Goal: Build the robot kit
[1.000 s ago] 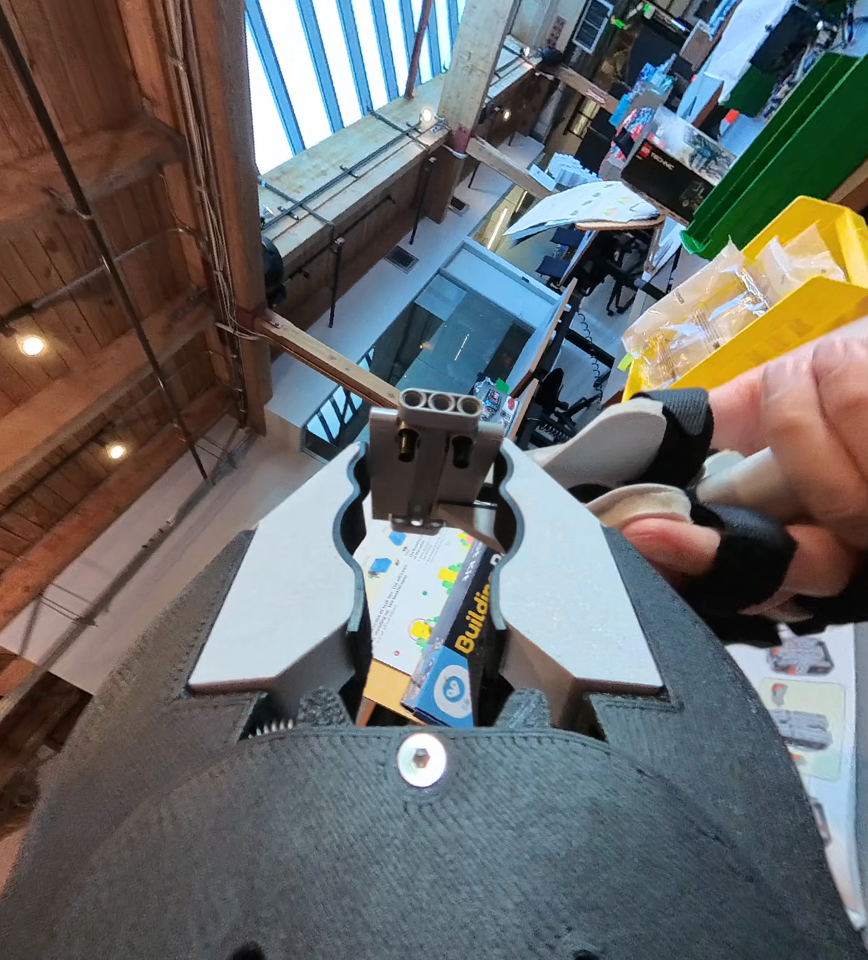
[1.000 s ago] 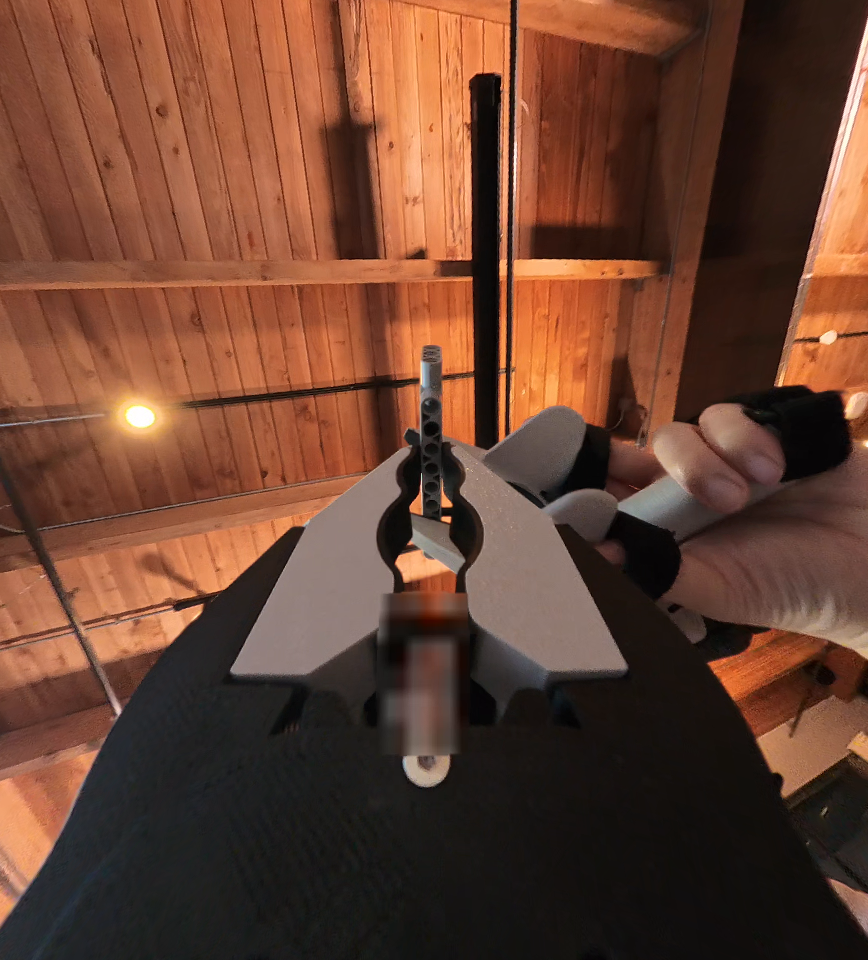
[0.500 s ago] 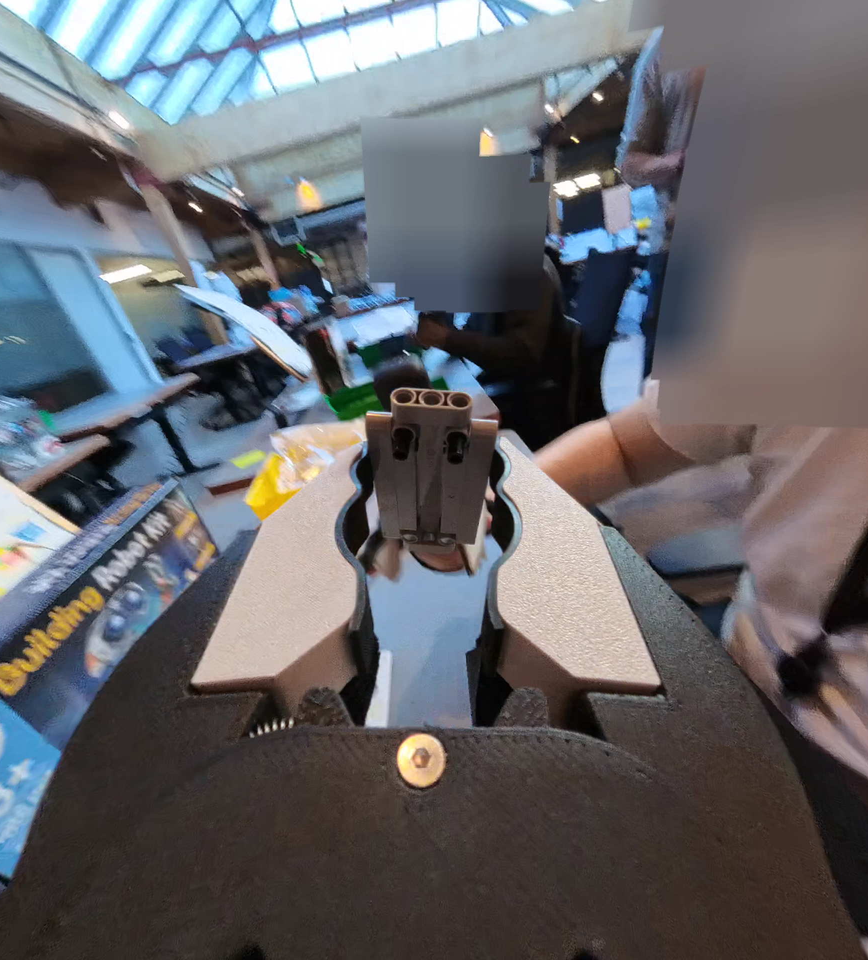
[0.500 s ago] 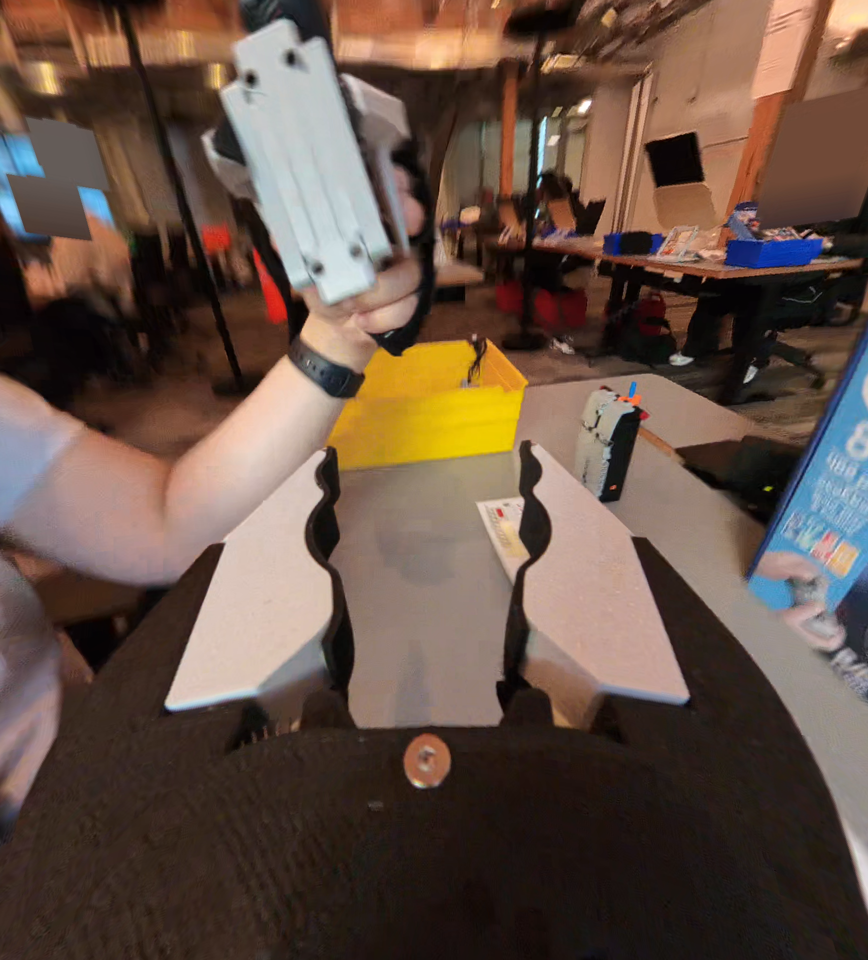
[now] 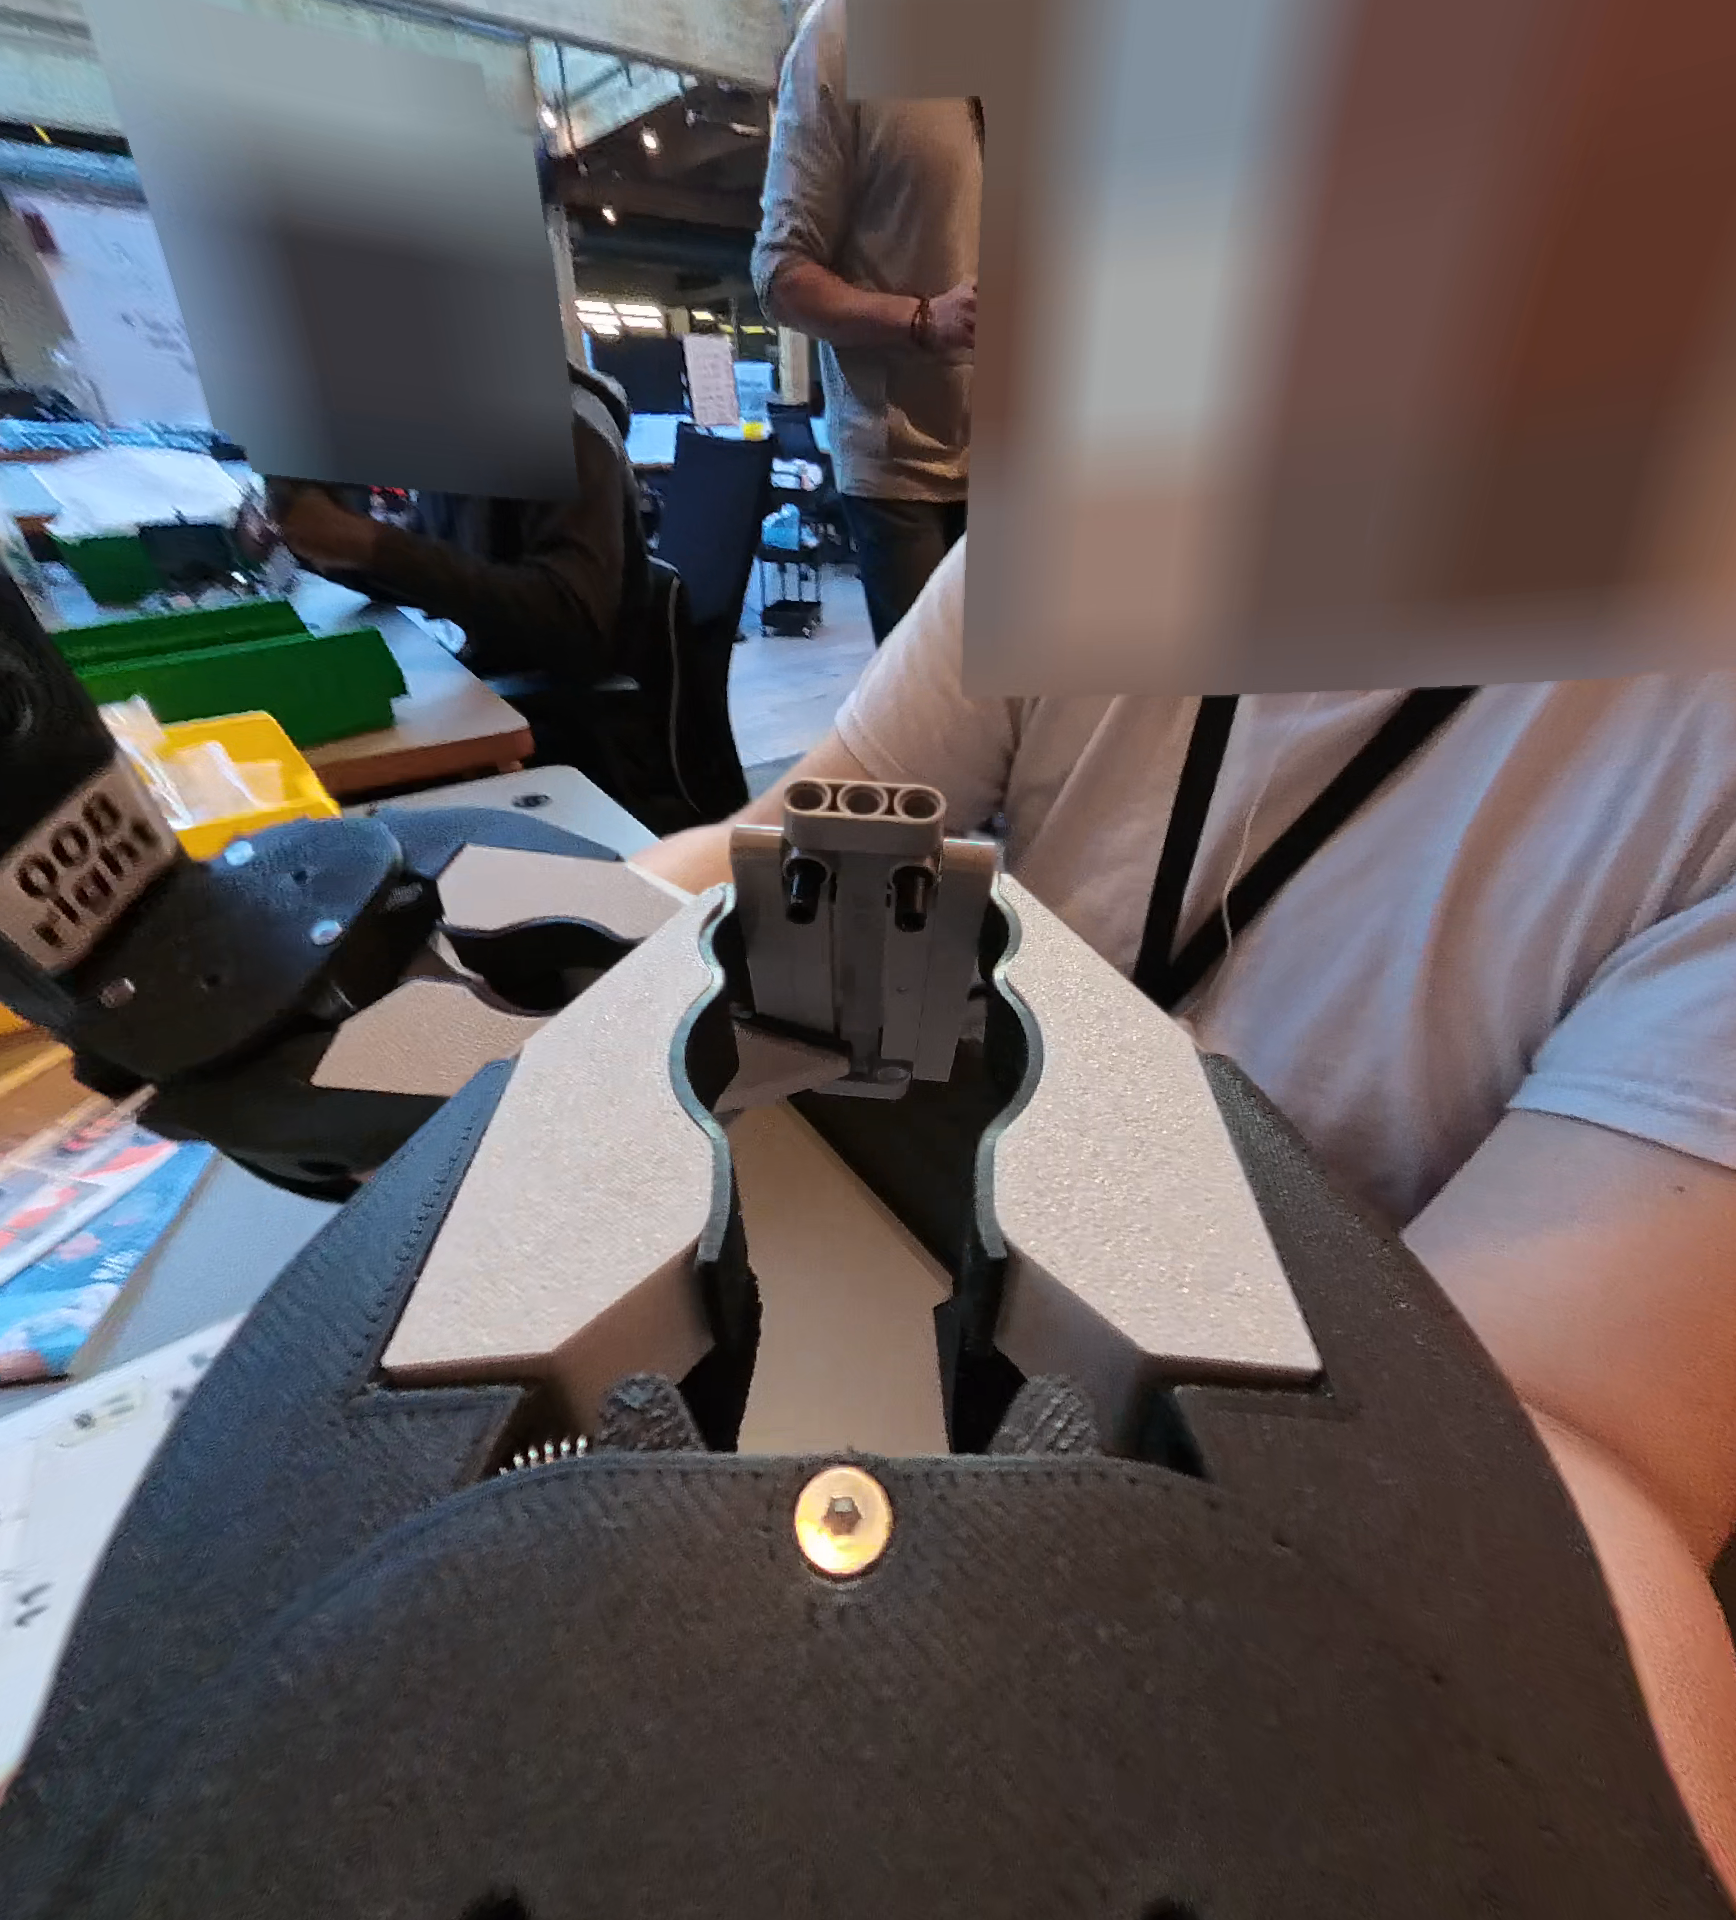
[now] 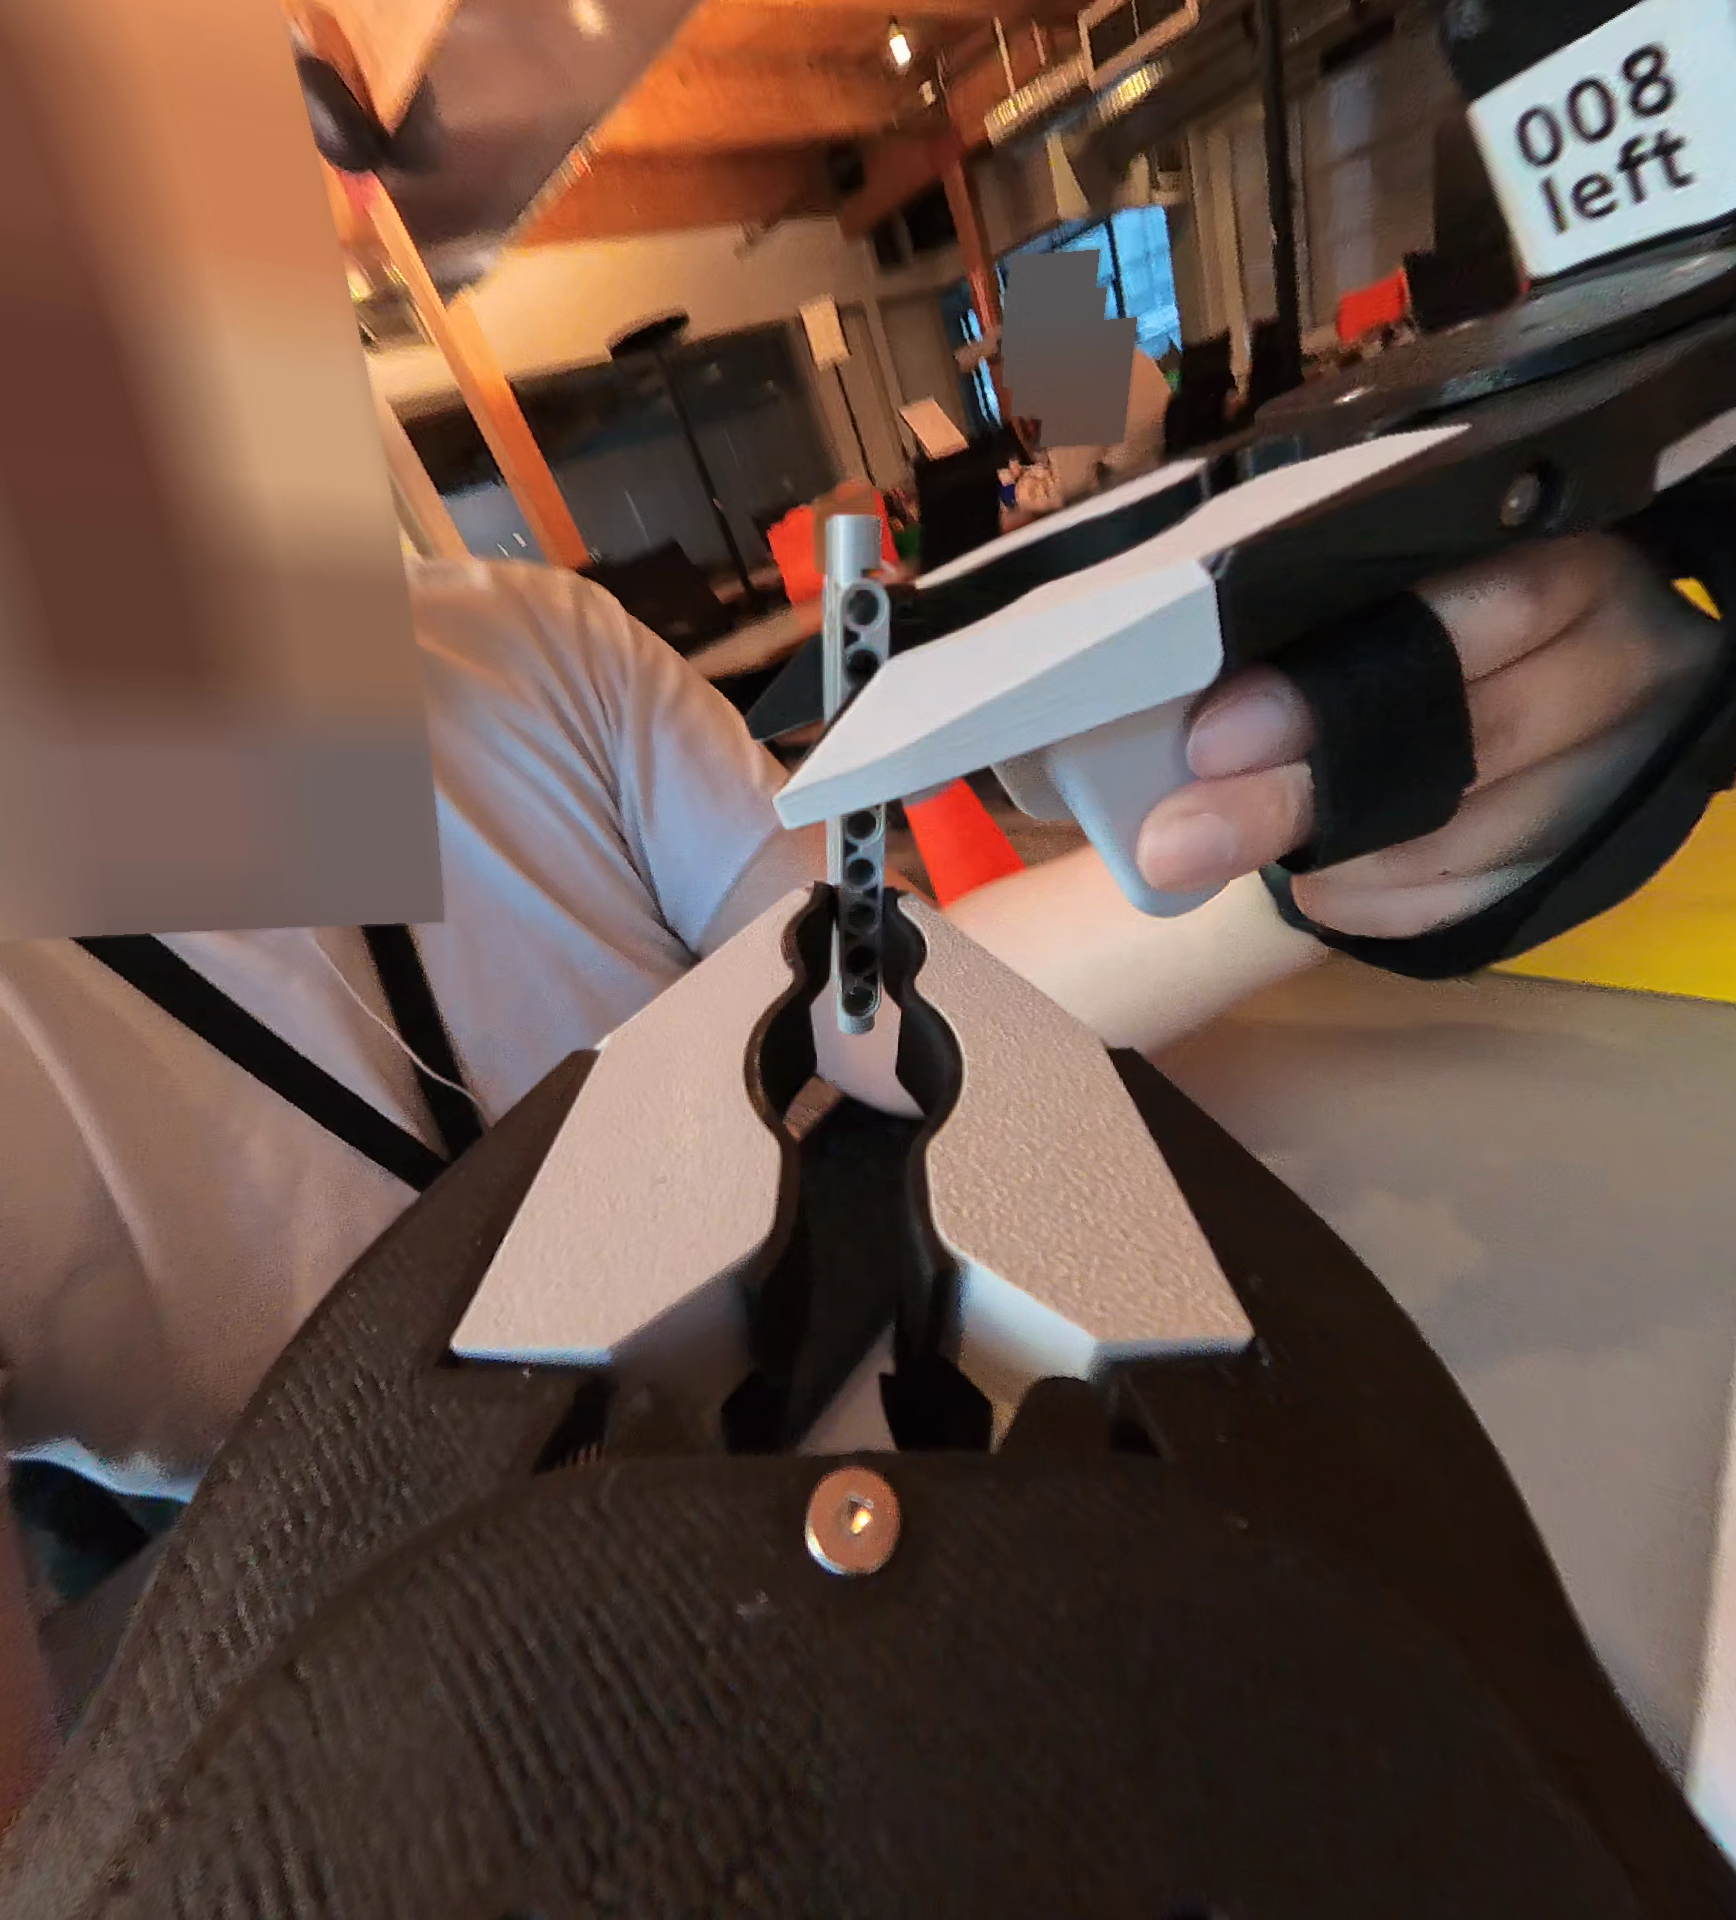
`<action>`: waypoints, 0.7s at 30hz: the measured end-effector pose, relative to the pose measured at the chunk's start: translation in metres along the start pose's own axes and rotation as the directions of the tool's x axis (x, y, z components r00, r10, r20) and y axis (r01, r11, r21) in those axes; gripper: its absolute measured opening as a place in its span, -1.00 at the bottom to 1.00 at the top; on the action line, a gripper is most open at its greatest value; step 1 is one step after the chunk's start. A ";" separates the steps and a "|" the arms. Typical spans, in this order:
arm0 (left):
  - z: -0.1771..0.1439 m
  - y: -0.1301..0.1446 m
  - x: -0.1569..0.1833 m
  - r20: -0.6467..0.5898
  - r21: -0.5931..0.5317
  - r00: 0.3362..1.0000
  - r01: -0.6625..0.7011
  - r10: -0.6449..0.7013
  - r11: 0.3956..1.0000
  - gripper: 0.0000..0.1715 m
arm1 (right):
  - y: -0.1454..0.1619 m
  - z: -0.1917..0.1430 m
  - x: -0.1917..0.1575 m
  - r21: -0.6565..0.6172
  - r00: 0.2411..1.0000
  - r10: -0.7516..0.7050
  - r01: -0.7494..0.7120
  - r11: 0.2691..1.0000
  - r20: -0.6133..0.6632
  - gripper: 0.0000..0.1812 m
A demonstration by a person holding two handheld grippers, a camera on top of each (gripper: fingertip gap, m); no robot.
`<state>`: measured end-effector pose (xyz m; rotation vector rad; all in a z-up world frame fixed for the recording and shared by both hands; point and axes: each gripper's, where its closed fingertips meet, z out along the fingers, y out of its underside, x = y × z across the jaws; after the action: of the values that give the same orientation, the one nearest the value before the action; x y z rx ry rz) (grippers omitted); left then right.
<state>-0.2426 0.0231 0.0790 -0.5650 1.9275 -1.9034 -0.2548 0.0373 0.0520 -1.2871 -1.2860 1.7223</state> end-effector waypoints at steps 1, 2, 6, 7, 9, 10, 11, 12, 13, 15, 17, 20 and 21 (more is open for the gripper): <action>0.000 0.003 -0.001 -0.007 -0.002 1.000 0.024 -0.024 1.000 -0.51 | 0.002 -0.001 0.000 -0.015 1.000 -0.024 0.024 1.000 -0.018 -0.93; -0.002 0.002 -0.004 0.003 0.012 0.999 0.039 -0.039 0.999 -0.52 | 0.001 -0.003 -0.001 0.000 0.998 -0.058 0.058 0.998 -0.037 -0.93; -0.043 -0.019 -0.024 0.268 0.139 0.961 0.024 -0.061 0.990 -0.37 | -0.029 -0.042 0.011 0.171 0.945 -0.177 0.229 0.958 -0.273 -0.94; -0.062 -0.020 -0.036 0.419 0.137 0.903 0.038 -0.093 0.990 -0.44 | -0.035 -0.060 0.024 0.194 0.900 -0.173 0.267 0.944 -0.400 -0.94; -0.110 -0.017 -0.051 0.717 0.089 0.684 0.099 -0.133 0.991 -0.55 | -0.045 -0.097 0.045 0.261 0.796 -0.125 0.336 0.905 -0.593 -0.94; -0.131 -0.018 -0.050 0.813 0.081 0.568 0.109 -0.129 0.991 -0.55 | -0.047 -0.108 0.047 0.313 0.791 -0.090 0.340 0.887 -0.605 -0.94; -0.146 -0.021 -0.045 0.876 0.071 0.469 0.111 -0.115 0.991 -0.55 | -0.047 -0.113 0.049 0.359 0.811 -0.050 0.312 0.880 -0.583 -0.93; -0.157 -0.023 -0.038 0.916 0.062 0.388 0.117 -0.103 0.991 -0.58 | -0.044 -0.116 0.054 0.384 0.825 -0.007 0.270 0.883 -0.565 -0.94; -0.166 -0.024 -0.032 0.944 0.069 0.313 0.136 -0.109 0.988 -0.62 | -0.039 -0.119 0.062 0.392 0.820 0.030 0.240 0.888 -0.572 -0.93; -0.188 -0.017 -0.022 0.966 0.199 0.114 0.237 -0.230 0.951 -0.68 | -0.028 -0.119 0.077 0.371 0.795 0.058 0.216 0.903 -0.604 -0.94; -0.214 0.000 -0.012 0.949 0.314 -0.094 0.326 -0.300 0.892 -0.67 | -0.022 -0.112 0.082 0.334 0.784 0.061 0.190 0.923 -0.618 -0.94; -0.243 0.011 0.003 0.935 0.319 -0.264 0.343 -0.236 0.883 -0.63 | -0.026 -0.105 0.085 0.293 0.750 0.063 0.179 0.939 -0.659 -0.94; -0.246 0.011 0.008 0.930 0.328 -0.279 0.340 -0.239 0.881 -0.62 | -0.028 -0.103 0.087 0.287 0.742 0.066 0.174 0.942 -0.667 -0.94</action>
<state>-0.3790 0.2287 0.0720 -1.9833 0.5958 -0.6745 -0.1883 0.1575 0.0439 -1.4479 -0.5662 1.1710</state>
